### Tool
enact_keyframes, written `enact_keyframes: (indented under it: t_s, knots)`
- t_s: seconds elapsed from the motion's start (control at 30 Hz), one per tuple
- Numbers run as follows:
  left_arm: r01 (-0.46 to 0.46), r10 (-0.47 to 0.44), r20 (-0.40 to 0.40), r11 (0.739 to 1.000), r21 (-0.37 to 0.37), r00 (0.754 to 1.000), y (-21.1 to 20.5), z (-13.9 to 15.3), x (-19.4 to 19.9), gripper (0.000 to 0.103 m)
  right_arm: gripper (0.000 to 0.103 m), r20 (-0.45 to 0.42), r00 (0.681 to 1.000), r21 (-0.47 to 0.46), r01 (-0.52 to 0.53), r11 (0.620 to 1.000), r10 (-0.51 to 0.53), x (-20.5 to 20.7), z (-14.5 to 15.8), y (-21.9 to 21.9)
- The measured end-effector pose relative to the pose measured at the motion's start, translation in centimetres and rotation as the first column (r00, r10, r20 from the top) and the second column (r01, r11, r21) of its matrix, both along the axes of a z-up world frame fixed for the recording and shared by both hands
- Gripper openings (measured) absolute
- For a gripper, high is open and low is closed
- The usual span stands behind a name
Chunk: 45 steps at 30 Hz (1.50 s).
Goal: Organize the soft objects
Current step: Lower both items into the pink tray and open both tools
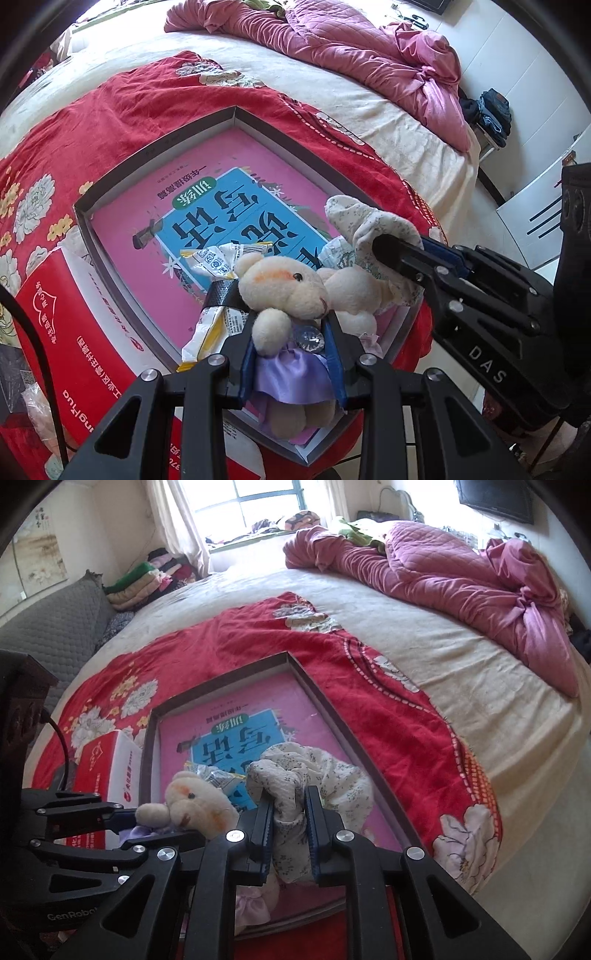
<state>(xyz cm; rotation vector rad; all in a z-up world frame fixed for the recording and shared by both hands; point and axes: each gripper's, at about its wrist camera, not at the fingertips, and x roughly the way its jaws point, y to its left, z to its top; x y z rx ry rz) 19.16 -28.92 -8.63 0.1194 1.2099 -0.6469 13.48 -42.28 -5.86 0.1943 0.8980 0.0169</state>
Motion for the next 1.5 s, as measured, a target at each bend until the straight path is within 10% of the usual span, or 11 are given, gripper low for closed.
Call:
enact_keyframes:
  t_s: [0.57,1.5]
  knots:
    - [-0.003,0.003,-0.008,1.0,0.001,1.0,0.1,-0.3,0.2,0.033,0.051,-0.01,0.999,0.085,0.039,0.996,-0.038,-1.3,0.4,-1.3]
    - [-0.015,0.015,-0.025,1.0,-0.004,1.0,-0.4,-0.4,0.3,0.047,0.057,0.041,0.991,0.099,0.12,0.988,-0.125,-3.9,3.2,-2.9]
